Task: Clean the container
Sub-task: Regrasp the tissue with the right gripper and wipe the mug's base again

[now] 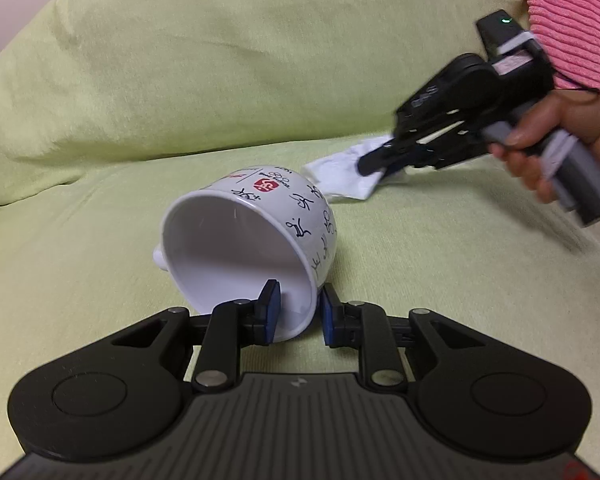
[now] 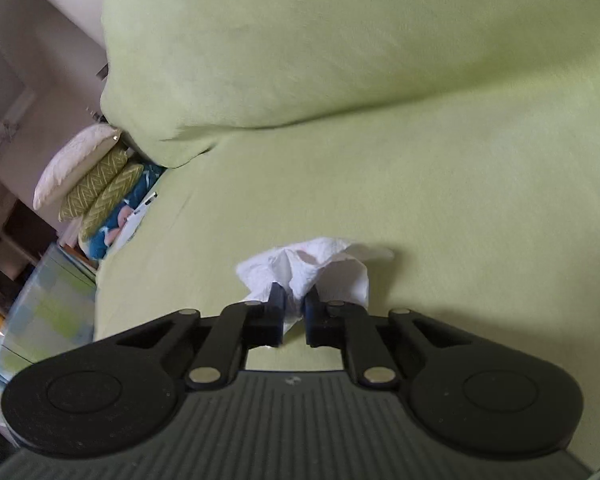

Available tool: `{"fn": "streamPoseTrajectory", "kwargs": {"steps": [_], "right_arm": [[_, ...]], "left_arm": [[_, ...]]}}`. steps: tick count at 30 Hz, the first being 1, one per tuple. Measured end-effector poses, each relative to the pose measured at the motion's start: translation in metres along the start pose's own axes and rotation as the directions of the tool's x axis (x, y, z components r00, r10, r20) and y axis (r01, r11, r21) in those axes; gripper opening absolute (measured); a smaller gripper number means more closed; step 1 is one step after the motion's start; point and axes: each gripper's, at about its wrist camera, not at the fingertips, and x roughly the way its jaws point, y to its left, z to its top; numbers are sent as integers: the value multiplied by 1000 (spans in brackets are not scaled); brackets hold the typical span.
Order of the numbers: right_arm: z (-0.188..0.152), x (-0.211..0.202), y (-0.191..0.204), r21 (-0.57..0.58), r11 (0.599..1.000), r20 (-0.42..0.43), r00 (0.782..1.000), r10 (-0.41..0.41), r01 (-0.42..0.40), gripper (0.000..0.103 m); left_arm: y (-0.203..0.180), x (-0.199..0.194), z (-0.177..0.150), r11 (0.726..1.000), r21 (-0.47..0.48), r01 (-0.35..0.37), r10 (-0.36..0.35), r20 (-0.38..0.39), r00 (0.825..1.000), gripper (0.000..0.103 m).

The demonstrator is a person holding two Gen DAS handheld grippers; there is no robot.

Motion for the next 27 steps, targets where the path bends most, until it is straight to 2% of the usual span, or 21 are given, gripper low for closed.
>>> {"fn": "streamPoseTrajectory", "kwargs": {"steps": [1, 2, 3, 4, 6, 8, 9, 11, 12, 13, 14, 17, 18, 19, 22, 24, 25, 27], "right_arm": [[3, -1, 14, -97, 994, -2, 999, 54, -54, 8], [5, -6, 32, -225, 968, -20, 994, 111, -113, 8], [5, -15, 53, -380, 911, -49, 987, 154, -161, 8], [3, -26, 75, -541, 819, -88, 981, 172, -192, 8], [-9, -48, 117, -792, 571, -164, 977, 139, -214, 8], [-25, -63, 151, -928, 302, -210, 976, 58, -217, 8], [-31, -66, 164, -949, 216, -227, 974, 28, -227, 8], [-39, -63, 182, -950, 154, -274, 962, 7, -272, 7], [-42, -59, 190, -945, 142, -298, 954, -2, -295, 7], [-41, -49, 193, -927, 196, -325, 946, 2, -319, 7], [-39, -37, 192, -900, 276, -347, 938, 16, -338, 7], [-16, -9, 170, -735, 572, -361, 924, 124, -364, 8], [-7, -1, 160, -662, 654, -351, 922, 162, -366, 7], [0, 5, 152, -618, 703, -331, 928, 173, -352, 7], [14, 21, 133, -568, 771, -287, 947, 142, -287, 8], [20, 30, 122, -563, 791, -279, 956, 93, -241, 8], [20, 35, 117, -563, 796, -289, 955, 65, -224, 8], [15, 44, 101, -537, 807, -330, 942, 65, -244, 8]], "left_arm": [[-1, 1, 0, 1000, 8, -1, 1, 2, 1000, 25], [-2, 1, -1, 1000, 18, -4, 4, 4, 1000, 25], [-3, 1, -1, 999, 32, -6, 6, 6, 1000, 25], [-5, 2, -2, 999, 45, -8, 8, 9, 1000, 25], [-6, 2, -3, 998, 58, -8, 7, 15, 1000, 25], [-8, 3, -3, 998, 62, -9, 8, 16, 1000, 25], [-9, 3, -3, 998, 68, -12, 11, 15, 1000, 25], [-13, 4, -2, 996, 87, -23, 22, 14, 1000, 25], [-15, 5, -2, 995, 92, -27, 26, 12, 1000, 25], [-16, 5, -1, 995, 91, -28, 27, 10, 1000, 24], [-16, 5, -1, 996, 87, -28, 27, 8, 1000, 24], [-18, 7, -1, 995, 89, -33, 33, 7, 999, 24], [-18, 7, -1, 995, 94, -40, 39, 7, 999, 24], [-19, 8, -1, 995, 95, -43, 43, 5, 999, 24], [-18, 11, -1, 996, 80, -37, 37, 2, 999, 24], [-19, 13, 0, 996, 77, -35, 35, 0, 999, 24], [-20, 14, 0, 996, 79, -36, 36, 0, 999, 24], [-21, 16, 1, 997, 75, -35, 35, -1, 999, 24]]}}
